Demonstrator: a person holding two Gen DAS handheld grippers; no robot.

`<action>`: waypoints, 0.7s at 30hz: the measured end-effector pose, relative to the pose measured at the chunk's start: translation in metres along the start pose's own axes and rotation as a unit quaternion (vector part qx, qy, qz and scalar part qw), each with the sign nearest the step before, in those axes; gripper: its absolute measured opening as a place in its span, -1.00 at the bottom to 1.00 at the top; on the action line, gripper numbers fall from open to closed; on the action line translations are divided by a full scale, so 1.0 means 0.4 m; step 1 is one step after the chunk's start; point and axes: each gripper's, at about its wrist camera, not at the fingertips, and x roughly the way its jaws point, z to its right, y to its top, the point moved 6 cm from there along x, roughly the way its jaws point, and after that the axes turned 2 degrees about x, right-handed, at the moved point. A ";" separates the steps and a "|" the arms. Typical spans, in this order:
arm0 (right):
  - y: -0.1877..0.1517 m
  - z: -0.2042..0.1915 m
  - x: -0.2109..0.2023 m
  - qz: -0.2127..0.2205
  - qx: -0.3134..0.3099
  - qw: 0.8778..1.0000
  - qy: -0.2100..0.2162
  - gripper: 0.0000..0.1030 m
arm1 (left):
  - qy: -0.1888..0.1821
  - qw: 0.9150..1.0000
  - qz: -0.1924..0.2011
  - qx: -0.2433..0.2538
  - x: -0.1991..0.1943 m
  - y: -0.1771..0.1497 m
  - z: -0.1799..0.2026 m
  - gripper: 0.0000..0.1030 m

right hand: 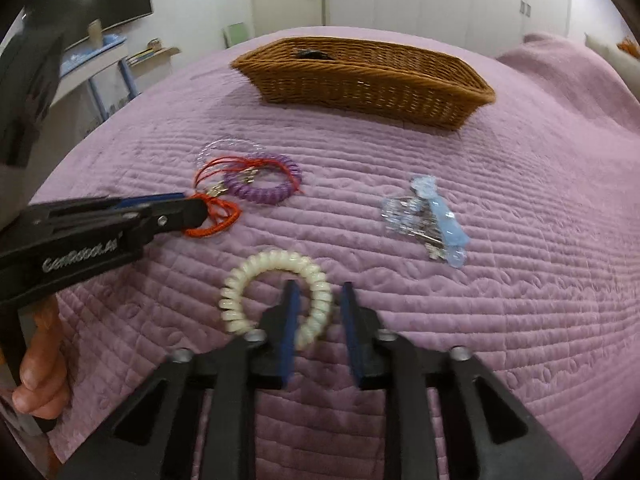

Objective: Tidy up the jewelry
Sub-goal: 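Grasp the red coiled hair tie with the left tool while the right tool grasps the cream coiled hair tie, then carry both hair ties into the wicker basket and open both tools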

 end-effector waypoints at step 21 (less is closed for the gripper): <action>0.000 0.035 -0.103 0.071 0.044 0.994 0.075 -0.74 | -0.082 0.991 0.106 -0.009 -0.165 -0.006 0.027 -0.92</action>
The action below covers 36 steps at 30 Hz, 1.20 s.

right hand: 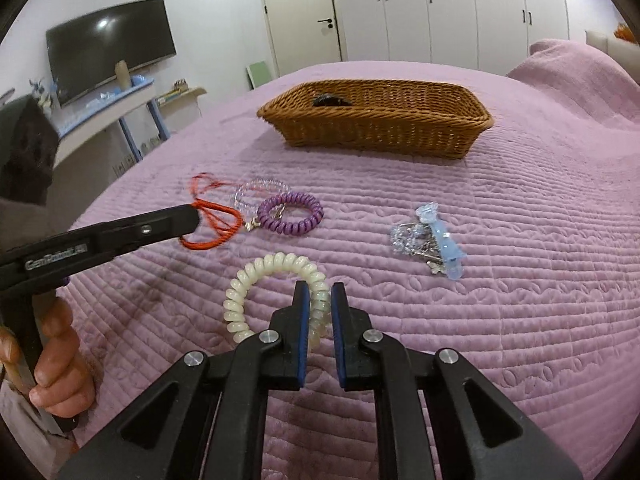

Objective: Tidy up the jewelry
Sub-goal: 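Carry both hair ties into the wicker basket and open both tools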

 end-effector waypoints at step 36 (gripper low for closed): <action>0.588 0.282 0.296 0.012 0.065 0.995 -0.072 -0.74 | 0.044 0.998 0.006 0.040 0.445 0.530 -0.037 -0.92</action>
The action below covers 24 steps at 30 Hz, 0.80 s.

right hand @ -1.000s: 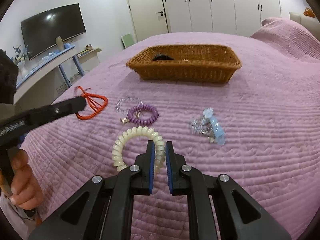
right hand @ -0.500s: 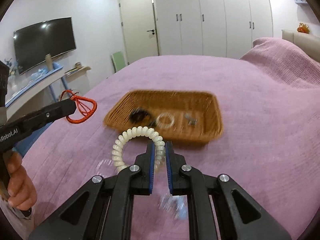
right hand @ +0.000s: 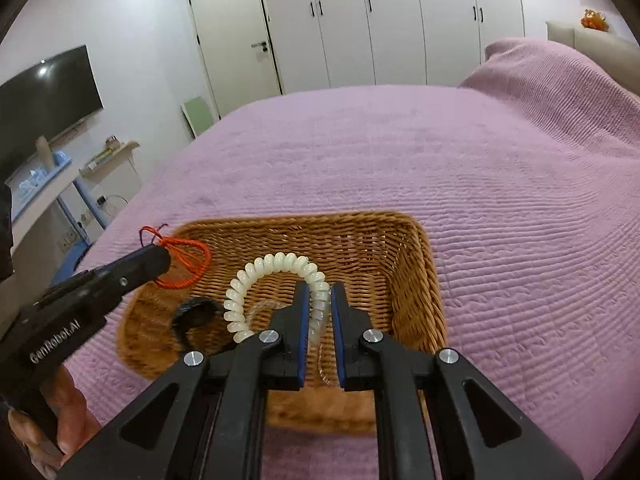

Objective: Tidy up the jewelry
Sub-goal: 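Carry both hair ties into the wicker basket and open both tools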

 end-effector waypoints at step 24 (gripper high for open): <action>-0.034 0.027 0.048 -0.030 0.026 0.999 0.002 -0.46 | -0.008 0.999 -0.027 0.045 0.047 -0.057 0.051 0.20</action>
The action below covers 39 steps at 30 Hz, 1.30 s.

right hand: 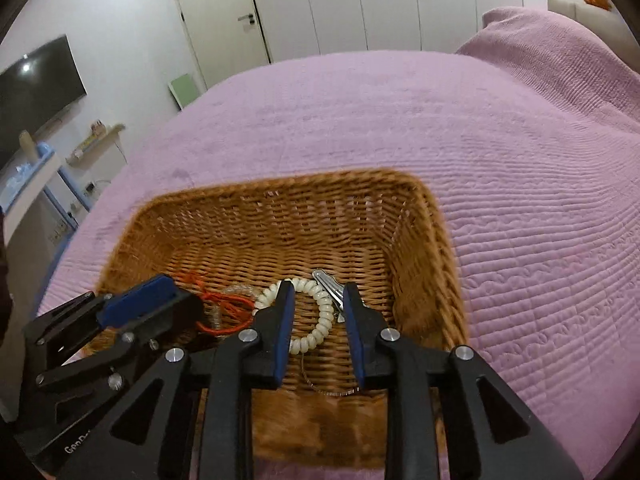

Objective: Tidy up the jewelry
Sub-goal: 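Carry both hair ties into the wicker basket and open both tools, then move the left tool to the clear crystal bracelet while the right tool reaches the blue hair clips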

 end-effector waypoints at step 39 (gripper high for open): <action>-0.437 -0.058 -0.440 0.102 -0.108 0.987 -0.062 0.38 | 0.133 0.983 0.129 -0.014 -0.669 -0.325 0.096 0.45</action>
